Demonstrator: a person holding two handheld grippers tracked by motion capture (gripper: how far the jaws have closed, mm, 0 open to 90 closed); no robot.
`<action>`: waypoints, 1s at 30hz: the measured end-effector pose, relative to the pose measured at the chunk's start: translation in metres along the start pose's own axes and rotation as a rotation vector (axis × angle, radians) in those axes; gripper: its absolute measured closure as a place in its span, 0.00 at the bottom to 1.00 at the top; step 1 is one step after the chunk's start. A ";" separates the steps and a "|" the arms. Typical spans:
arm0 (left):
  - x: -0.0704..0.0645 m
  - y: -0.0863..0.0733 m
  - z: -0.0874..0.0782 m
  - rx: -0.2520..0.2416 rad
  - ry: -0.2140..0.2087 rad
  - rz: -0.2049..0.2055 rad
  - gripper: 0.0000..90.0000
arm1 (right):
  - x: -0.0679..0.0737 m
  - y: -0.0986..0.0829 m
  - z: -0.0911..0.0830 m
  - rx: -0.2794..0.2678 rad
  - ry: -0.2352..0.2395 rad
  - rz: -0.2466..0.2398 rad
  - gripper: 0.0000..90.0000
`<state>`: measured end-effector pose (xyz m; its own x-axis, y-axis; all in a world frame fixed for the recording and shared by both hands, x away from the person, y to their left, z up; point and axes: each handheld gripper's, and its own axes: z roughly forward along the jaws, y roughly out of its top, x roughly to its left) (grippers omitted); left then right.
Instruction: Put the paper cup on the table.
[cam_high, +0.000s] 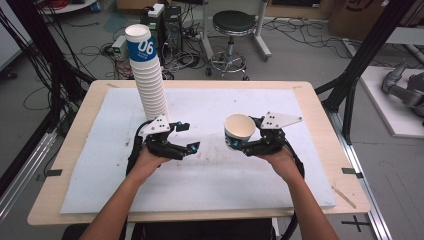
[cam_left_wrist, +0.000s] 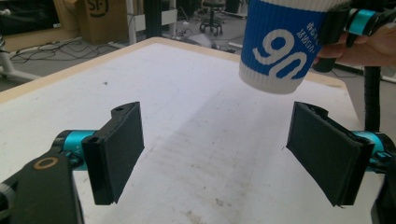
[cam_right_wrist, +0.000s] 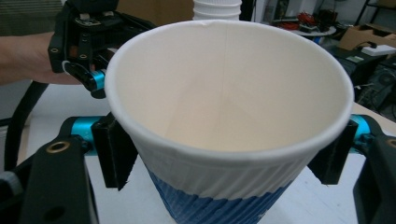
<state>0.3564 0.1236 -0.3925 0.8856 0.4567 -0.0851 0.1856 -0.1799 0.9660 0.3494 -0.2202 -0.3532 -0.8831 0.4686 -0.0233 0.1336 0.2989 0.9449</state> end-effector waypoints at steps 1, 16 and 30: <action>0.001 0.000 -0.001 0.003 0.001 0.000 0.21 | -0.001 -0.001 -0.001 -0.001 -0.005 0.003 0.26; 0.016 -0.022 -0.029 -0.017 0.044 -0.036 0.21 | -0.019 -0.016 -0.008 0.007 -0.119 0.032 0.25; 0.025 -0.030 -0.043 -0.027 0.144 -0.058 0.21 | -0.067 -0.048 0.015 0.120 -0.269 0.168 0.25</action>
<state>0.3549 0.1782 -0.4126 0.8033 0.5860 -0.1068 0.2214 -0.1272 0.9669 0.4087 -0.2530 -0.4015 -0.6961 0.7174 0.0287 0.3330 0.2872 0.8981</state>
